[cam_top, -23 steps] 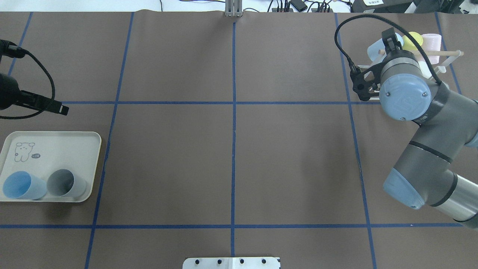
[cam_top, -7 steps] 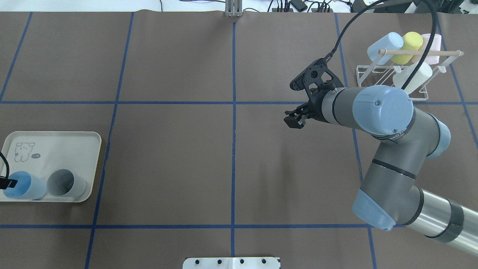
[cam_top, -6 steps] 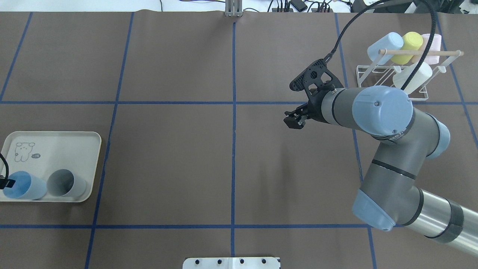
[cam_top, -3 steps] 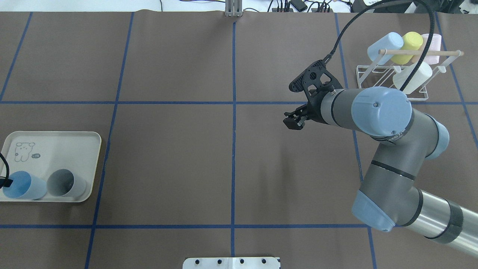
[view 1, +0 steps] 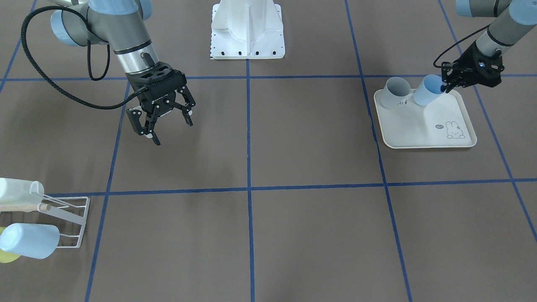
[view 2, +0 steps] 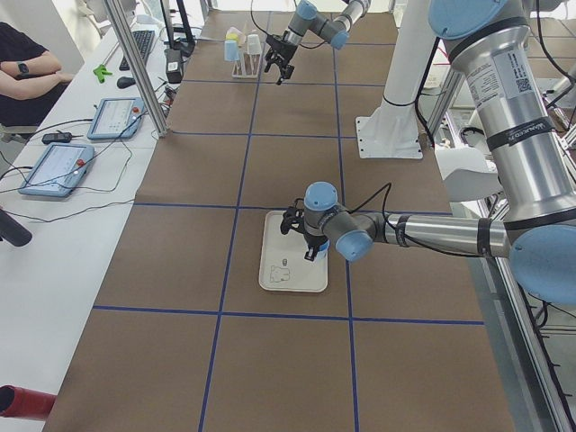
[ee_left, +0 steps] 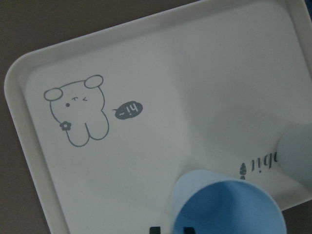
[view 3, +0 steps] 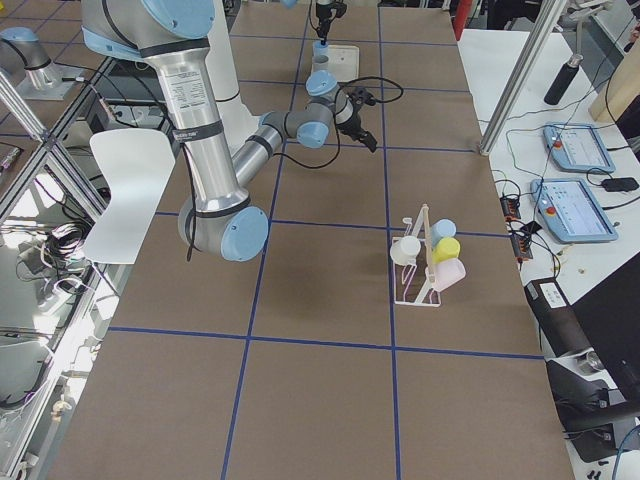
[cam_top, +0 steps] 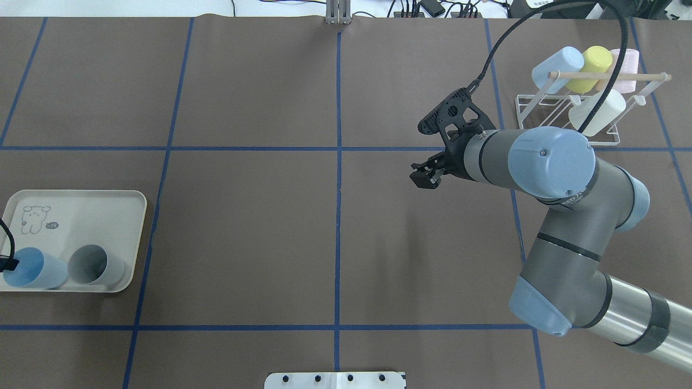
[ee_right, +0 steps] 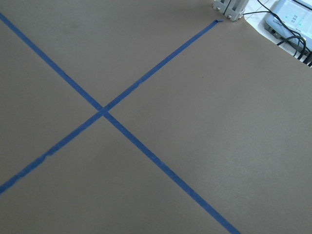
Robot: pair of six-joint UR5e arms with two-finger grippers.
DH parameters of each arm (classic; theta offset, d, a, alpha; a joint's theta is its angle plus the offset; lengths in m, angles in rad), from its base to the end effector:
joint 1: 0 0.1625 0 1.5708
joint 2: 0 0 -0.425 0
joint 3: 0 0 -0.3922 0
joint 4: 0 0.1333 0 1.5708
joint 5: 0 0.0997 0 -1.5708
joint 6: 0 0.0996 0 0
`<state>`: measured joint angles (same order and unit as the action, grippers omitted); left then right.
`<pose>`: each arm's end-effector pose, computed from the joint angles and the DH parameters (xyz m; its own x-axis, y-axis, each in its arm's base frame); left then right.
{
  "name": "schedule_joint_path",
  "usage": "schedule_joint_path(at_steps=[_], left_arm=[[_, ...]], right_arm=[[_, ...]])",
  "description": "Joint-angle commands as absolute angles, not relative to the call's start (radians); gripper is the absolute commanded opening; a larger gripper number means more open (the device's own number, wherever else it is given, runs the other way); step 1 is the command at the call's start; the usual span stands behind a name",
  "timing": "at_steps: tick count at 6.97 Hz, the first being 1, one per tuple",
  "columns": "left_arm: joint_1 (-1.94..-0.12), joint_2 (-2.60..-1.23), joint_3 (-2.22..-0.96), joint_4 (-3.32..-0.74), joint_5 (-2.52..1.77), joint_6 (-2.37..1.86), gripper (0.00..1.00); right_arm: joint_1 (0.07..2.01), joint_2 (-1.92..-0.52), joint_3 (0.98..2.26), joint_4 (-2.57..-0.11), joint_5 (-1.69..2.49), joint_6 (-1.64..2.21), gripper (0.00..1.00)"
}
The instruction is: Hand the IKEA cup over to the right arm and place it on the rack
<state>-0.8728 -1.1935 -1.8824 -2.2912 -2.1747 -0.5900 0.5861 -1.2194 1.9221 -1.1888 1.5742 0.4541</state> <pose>0.1750 -0.3280 0.5877 0.6230 0.3216 -0.7131 -0.1964 0.9467 0.2554 -0.4098 -0.4317 0.2664 0.6655 -0.6368 0.3893 0.1082 0.5984 0.7939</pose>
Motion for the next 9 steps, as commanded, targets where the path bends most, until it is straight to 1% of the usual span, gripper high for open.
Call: schedule_joint_path(at_steps=[1,3,4,5,7,8,9], left_arm=[[-0.873,-1.197,-1.888,-2.292,-2.175,-0.591,0.0],[-0.88,-1.197,-1.897,-2.29,-2.175,-0.581,0.0],[-0.885,-1.197,-1.923,-2.283,-2.177,-0.577,0.0],[-0.914,-1.193,-1.936,-2.278,-2.186,-0.575,0.0],[-1.114,-1.2,-1.937,-2.251,-2.277,-0.478,0.0],[-1.211,-1.262,-1.945,-2.18,-2.39,-0.474,0.0],[-1.3,-1.382,-1.947,-2.073,-2.489,-0.491,0.0]], right_arm=[[0.586,-1.22,1.922,-1.189,1.574,0.454,0.99],[0.575,-1.213,1.911,-1.189,1.574,0.454,0.99],[0.571,-1.201,1.901,-1.186,1.569,0.453,0.99],[0.558,-1.175,1.876,-1.14,1.557,0.453,0.99],[0.548,-1.158,1.768,-0.865,1.557,0.465,0.99],[0.532,-1.149,1.712,-0.751,1.554,0.46,0.99],[0.52,-1.128,1.653,-0.609,1.554,0.46,0.99]])
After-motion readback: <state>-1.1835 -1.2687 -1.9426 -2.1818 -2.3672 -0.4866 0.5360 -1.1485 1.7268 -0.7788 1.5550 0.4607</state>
